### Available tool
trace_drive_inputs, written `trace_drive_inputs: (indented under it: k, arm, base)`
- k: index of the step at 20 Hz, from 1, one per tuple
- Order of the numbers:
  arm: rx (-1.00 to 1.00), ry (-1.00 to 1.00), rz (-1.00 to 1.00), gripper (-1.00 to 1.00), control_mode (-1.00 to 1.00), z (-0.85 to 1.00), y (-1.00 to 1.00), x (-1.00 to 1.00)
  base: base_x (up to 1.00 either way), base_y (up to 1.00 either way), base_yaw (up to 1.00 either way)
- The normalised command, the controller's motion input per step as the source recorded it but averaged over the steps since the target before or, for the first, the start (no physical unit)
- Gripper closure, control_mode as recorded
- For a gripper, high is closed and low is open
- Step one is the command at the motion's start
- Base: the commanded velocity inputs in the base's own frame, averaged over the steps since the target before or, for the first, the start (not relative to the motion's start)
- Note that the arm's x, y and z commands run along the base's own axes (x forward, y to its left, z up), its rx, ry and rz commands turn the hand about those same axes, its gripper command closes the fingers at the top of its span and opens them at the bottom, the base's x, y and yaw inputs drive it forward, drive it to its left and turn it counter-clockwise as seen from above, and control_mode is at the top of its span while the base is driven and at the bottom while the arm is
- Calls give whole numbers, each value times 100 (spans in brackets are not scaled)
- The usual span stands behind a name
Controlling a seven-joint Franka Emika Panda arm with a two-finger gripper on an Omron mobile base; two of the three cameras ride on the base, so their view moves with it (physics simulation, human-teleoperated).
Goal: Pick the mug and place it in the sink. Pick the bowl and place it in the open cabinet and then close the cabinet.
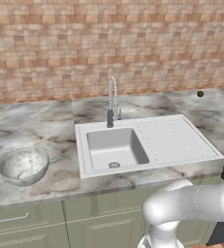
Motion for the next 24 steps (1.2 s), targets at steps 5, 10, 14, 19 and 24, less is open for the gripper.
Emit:
trace_drive_inputs:
  k: [5,10,14,19,24]
  arm:
    - [0,4,3,-100,-100,-1,-35,11]
    - [1,6,4,-100,-100,-4,-36,2]
    - [0,8,2,-100,-100,-16,-25,13]
    - [0,3,2,-100,-100,-27,-5,15]
    - [0,0,3,-100,-100,-26,-16,12]
  base:
    - [0,0,0]
    - [0,0,0]
    - [0,0,0]
    - [0,0,0]
    - [0,0,0]
